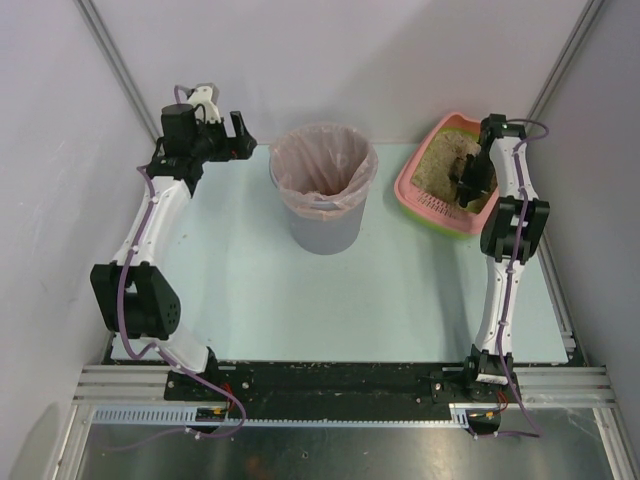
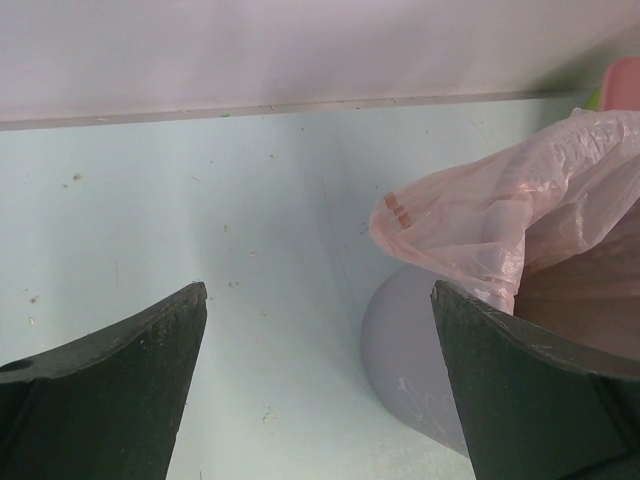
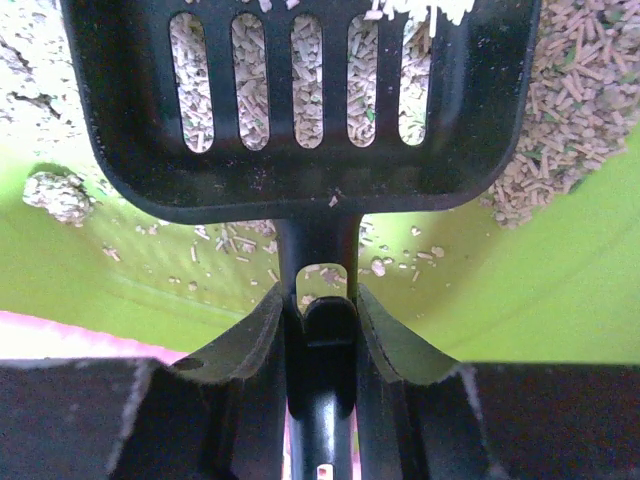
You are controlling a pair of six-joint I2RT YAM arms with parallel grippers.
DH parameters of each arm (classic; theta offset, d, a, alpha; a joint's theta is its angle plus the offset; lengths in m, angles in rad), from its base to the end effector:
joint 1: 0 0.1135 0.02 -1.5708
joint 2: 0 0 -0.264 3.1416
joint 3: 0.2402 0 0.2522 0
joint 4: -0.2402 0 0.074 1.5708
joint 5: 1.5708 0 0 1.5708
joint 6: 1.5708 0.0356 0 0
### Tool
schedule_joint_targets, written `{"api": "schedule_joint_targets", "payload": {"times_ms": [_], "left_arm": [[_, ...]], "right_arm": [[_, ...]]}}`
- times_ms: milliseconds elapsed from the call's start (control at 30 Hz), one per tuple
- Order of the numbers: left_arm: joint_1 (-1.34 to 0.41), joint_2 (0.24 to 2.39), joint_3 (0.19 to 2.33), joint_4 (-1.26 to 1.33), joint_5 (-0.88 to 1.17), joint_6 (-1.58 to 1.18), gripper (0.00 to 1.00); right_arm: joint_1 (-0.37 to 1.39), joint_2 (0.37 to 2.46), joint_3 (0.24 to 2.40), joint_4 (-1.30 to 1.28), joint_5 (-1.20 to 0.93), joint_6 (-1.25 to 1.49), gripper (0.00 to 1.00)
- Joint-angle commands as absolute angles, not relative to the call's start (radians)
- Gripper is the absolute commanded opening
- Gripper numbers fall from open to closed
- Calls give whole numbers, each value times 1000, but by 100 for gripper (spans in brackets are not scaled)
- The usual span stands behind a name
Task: Clean the litter box
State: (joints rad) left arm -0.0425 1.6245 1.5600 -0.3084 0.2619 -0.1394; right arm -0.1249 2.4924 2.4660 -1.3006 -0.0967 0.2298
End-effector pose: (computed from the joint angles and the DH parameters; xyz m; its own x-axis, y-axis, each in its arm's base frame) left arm 0.3827 -0.0255 0.3817 -0.3996 -0.1173 -0.9091 0.2286 0.9477 -0.2228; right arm 0.4997 -0.0593 0.2204 -0.9146 0.3433 -0.2137 0.3176 0.9369 0.1462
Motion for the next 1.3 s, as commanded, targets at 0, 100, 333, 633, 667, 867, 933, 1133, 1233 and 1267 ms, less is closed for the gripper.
{"api": "schedule_joint_targets", "payload": {"times_ms": [0, 100, 333, 633, 667, 867, 933, 1133, 1233, 1267], "left_arm": [[-32, 1631, 1583, -272, 287, -149, 98], [-32, 1638, 1585, -268, 288, -147, 97], [-41, 1637, 1606, -270, 315, -114, 95], [-67, 1597, 1579, -270, 311, -104, 95], [-67, 1588, 1563, -270, 310, -106, 95], [-75, 1491, 1470, -270, 307, -110, 95], [-77, 1462, 1444, -270, 305, -110, 95], [-75, 1359, 1344, -272, 295, -110, 95], [-77, 1318, 1290, -271, 307, -121, 95], [-77, 1310, 1261, -268, 311, -126, 95]], "right_arm": [[-130, 2516, 2514, -1310, -115, 212, 0], [-130, 2536, 2539, -1253, -149, 216, 0], [-126, 2545, 2500, -1075, -218, 258, 0], [-29, 2479, 2243, -1005, -161, 130, 0], [-20, 2468, 2185, -993, -161, 126, 0], [37, 2392, 2040, -962, -187, 104, 0], [49, 2356, 1979, -966, -193, 95, 0], [78, 2215, 1760, -930, -224, 95, 0], [106, 2143, 1645, -913, -235, 104, 0], [115, 2119, 1611, -907, -239, 113, 0]]}}
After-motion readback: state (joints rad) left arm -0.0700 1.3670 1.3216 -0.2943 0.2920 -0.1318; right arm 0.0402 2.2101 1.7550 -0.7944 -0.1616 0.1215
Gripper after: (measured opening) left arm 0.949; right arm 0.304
